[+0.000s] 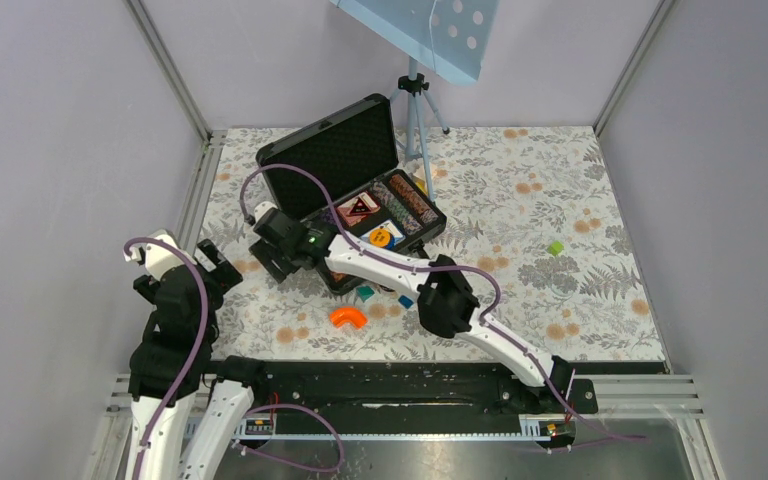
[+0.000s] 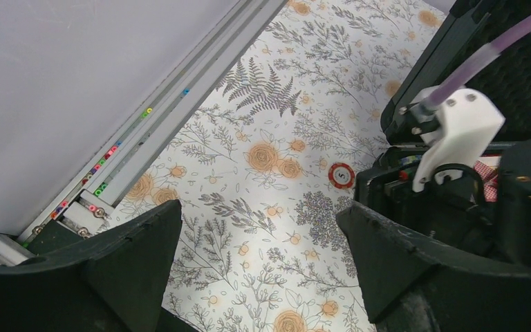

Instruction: Pack up texas hold em set

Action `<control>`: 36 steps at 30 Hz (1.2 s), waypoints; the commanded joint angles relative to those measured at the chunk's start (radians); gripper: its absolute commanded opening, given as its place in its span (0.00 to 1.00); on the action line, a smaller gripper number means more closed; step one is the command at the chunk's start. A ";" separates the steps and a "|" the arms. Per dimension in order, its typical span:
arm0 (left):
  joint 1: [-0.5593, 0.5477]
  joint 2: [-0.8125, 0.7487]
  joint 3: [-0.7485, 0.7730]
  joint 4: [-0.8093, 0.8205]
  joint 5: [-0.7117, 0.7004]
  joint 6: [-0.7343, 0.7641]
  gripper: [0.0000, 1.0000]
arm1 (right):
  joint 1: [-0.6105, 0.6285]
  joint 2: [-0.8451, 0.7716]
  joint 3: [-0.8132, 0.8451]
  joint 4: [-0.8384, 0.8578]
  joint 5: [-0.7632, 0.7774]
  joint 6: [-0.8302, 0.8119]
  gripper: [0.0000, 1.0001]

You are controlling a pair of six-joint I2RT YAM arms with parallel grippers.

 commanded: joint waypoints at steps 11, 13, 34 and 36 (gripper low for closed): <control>-0.003 0.002 -0.001 0.028 -0.021 0.016 0.89 | -0.008 0.096 0.057 0.158 0.014 -0.102 0.74; -0.001 0.011 -0.002 0.030 -0.018 0.005 0.89 | -0.008 0.031 -0.008 0.186 0.017 -0.116 0.74; 0.079 0.414 -0.031 0.221 0.268 -0.258 0.85 | -0.111 -1.292 -1.404 0.479 0.202 0.193 0.73; 0.124 0.462 -0.061 0.279 0.309 -0.284 0.83 | -0.111 -1.381 -1.479 0.456 0.202 0.226 0.73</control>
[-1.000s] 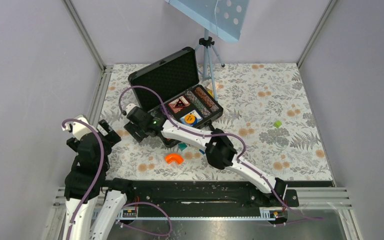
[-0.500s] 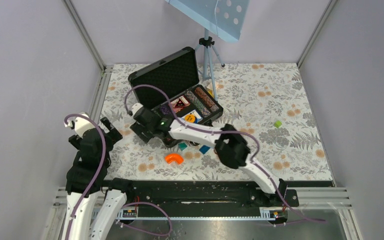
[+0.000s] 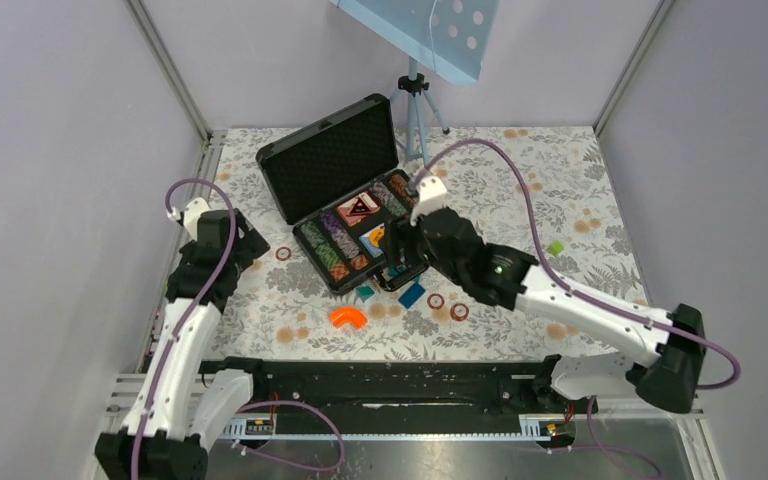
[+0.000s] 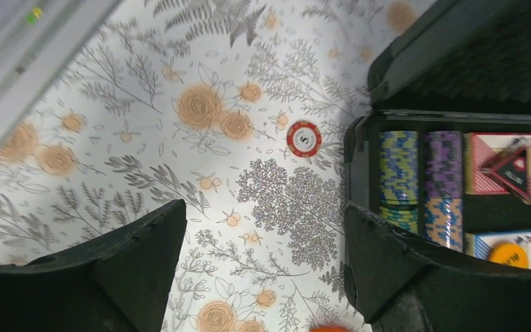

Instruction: Pack up texas hold em set

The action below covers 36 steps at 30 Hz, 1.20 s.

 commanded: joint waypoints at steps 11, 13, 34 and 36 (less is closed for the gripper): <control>0.147 0.418 -0.088 0.434 0.223 -0.147 0.73 | 0.012 -0.371 -0.391 -0.087 0.025 0.197 0.72; 0.146 0.493 -0.058 0.436 0.208 -0.134 0.73 | 0.012 -0.393 -0.407 -0.094 0.025 0.200 0.72; 0.069 0.880 0.145 0.414 0.074 -0.083 0.66 | 0.012 -0.402 -0.458 -0.094 -0.009 0.198 0.72; 0.065 0.894 0.151 0.415 0.077 -0.089 0.64 | 0.012 -0.402 -0.460 -0.094 -0.012 0.198 0.72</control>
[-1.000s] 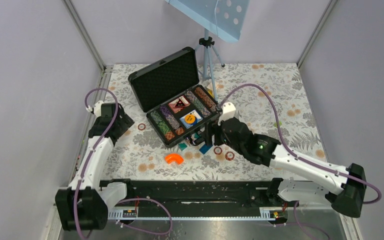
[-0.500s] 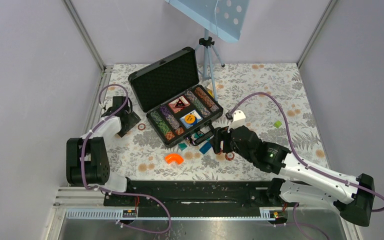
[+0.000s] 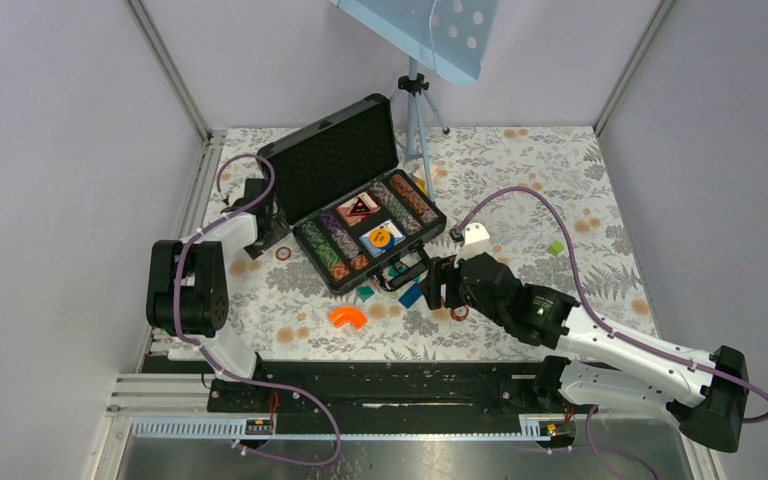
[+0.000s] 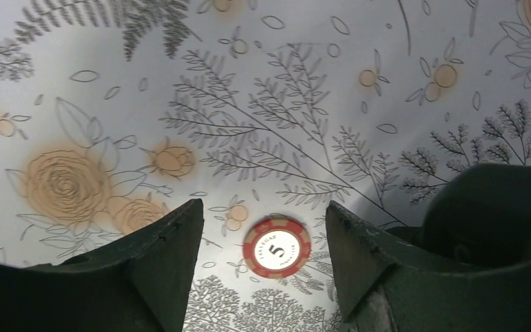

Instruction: Pack up texas hold em set

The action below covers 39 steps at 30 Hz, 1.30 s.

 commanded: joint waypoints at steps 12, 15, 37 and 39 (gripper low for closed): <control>-0.031 0.034 0.023 0.030 -0.016 0.011 0.50 | 0.004 -0.014 -0.003 0.001 0.001 0.003 0.72; -0.033 0.039 0.028 0.023 -0.005 0.018 0.46 | 0.005 -0.022 -0.011 0.000 0.001 0.008 0.72; -0.102 0.003 -0.048 0.039 -0.023 -0.003 0.31 | 0.004 -0.108 -0.046 -0.050 0.030 0.010 0.72; -0.109 -0.011 -0.064 0.039 -0.032 -0.001 0.31 | 0.004 -0.117 -0.047 -0.058 0.034 0.009 0.72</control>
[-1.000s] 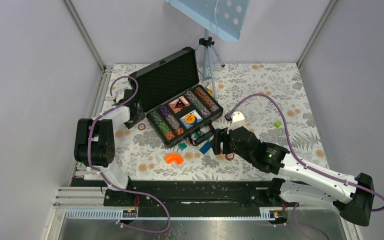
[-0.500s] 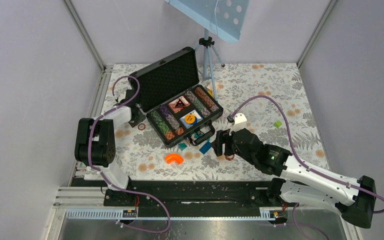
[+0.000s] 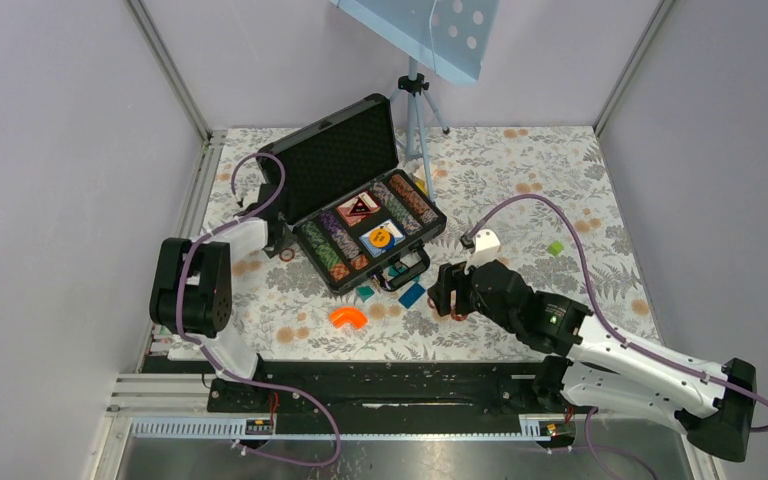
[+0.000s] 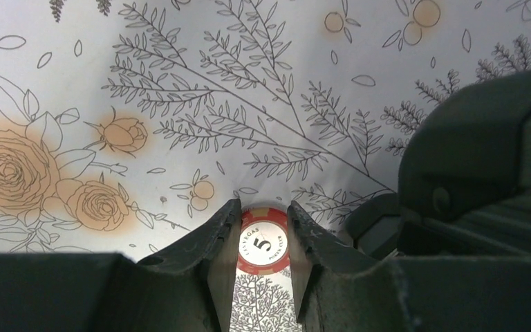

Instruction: Pack up texas hold em set

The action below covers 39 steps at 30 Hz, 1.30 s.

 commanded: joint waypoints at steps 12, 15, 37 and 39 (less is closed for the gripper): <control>-0.043 -0.103 -0.090 -0.035 -0.026 0.007 0.32 | 0.004 -0.080 -0.016 -0.035 0.048 0.017 0.73; -0.052 -0.117 -0.102 -0.044 -0.019 0.001 0.32 | 0.004 -0.091 -0.017 -0.043 0.048 0.024 0.73; -0.155 -0.311 -0.280 -0.066 0.018 -0.026 0.31 | 0.004 -0.154 -0.029 -0.081 0.057 0.059 0.73; -0.165 -0.338 -0.300 -0.067 0.024 -0.042 0.31 | 0.004 -0.160 -0.032 -0.081 0.058 0.063 0.73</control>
